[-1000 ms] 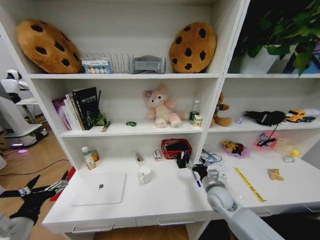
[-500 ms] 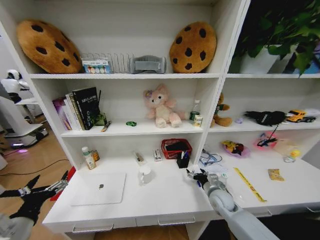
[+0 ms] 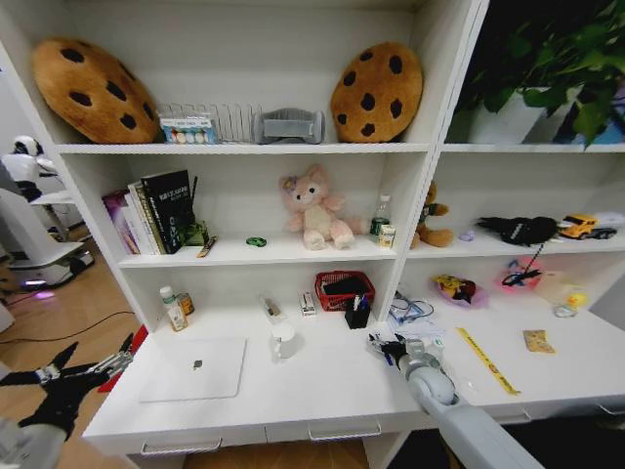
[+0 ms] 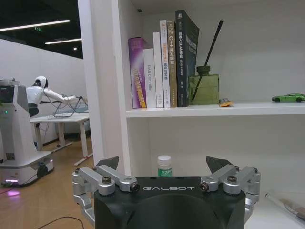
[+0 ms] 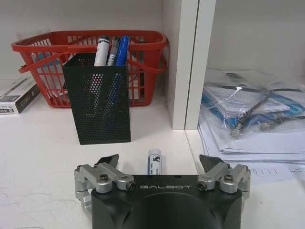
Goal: Organize the objects on the table.
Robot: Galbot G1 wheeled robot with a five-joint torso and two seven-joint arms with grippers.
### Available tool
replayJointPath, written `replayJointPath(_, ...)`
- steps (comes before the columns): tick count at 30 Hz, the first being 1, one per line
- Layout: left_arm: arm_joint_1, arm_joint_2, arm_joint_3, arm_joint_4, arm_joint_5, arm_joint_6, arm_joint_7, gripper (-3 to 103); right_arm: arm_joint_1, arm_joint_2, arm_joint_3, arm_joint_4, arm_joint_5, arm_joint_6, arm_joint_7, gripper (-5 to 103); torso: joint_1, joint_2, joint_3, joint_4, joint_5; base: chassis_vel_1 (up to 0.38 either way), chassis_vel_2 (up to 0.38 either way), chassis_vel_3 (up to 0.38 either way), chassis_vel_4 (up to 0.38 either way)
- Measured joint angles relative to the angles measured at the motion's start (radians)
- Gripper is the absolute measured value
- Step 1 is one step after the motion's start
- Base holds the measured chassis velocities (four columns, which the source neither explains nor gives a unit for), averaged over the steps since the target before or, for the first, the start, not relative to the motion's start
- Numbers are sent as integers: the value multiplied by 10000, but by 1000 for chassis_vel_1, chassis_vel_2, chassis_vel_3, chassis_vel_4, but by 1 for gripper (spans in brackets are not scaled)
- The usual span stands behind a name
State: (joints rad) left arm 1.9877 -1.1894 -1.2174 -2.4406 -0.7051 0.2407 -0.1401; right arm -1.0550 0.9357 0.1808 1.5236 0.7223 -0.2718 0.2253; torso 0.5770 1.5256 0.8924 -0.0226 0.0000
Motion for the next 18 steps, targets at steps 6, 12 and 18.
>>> replayJointPath(6, 0, 0, 0, 0, 0, 0, 0, 100, 111, 3, -55, -79, 80, -130, 6, 71, 0, 0, 0, 0, 0, 0, 0, 0, 0)
replayJointPath(12, 0, 0, 0, 0, 0, 0, 0, 100, 139, 25, -105, -79, 115, -238, -37, 55, 0, 0, 0, 0, 0, 0, 0, 0, 0)
replayJointPath(18, 0, 0, 0, 0, 0, 0, 0, 100, 181, 16, -119, -27, 478, -458, -97, 28, 0, 0, 0, 0, -1, 0, 0, 0, 0)
